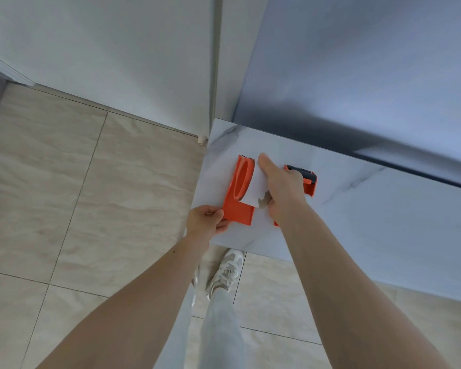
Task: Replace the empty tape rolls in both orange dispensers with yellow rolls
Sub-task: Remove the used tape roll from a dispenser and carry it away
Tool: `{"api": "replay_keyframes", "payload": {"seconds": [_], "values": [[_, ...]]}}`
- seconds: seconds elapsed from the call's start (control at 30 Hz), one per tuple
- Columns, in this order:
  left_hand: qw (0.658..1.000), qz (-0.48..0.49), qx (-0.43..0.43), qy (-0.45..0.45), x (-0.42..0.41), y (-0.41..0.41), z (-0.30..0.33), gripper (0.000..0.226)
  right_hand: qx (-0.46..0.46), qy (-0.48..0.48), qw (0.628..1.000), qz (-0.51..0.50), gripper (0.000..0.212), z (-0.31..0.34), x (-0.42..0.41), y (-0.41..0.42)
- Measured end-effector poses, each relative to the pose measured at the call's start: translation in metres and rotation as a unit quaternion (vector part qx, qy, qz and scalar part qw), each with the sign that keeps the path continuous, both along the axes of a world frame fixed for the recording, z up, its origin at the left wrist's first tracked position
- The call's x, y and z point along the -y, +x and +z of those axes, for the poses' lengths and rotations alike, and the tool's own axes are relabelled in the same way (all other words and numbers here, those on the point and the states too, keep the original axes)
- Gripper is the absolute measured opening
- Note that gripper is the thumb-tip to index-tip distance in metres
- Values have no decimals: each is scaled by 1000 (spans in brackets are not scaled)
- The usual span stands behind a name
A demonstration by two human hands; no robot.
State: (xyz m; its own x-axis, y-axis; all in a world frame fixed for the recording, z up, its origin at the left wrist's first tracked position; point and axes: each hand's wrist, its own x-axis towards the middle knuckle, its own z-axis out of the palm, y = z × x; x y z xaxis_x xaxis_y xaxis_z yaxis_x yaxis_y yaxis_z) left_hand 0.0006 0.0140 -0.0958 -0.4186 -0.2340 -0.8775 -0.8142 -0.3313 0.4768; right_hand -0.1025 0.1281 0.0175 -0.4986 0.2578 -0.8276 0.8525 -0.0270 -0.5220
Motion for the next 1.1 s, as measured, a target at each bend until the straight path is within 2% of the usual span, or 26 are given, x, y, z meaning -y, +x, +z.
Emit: {"api": "replay_keyframes", "payload": {"seconds": [0.17, 0.4, 0.6, 0.9, 1.0, 1.1], "values": [[999, 28, 0, 32, 0, 3, 5, 6, -5, 67, 997, 41, 34, -11, -1, 14], [999, 31, -7, 28, -2, 3, 7, 7, -38, 108, 993, -4, 34, -5, -13, 19], [999, 27, 2, 33, -3, 2, 15, 4, -46, 111, 993, -10, 23, 2, -22, 13], [999, -3, 25, 45, 0, -1, 26, 8, -33, 107, 994, -15, 21, 4, -25, 15], [998, -24, 49, 35, 3, -5, 33, 12, -18, 107, 994, -19, 26, 6, -24, 13], [996, -40, 79, 22, 5, -14, 45, 26, -3, 106, 994, -21, 23, 8, -25, 12]]}}
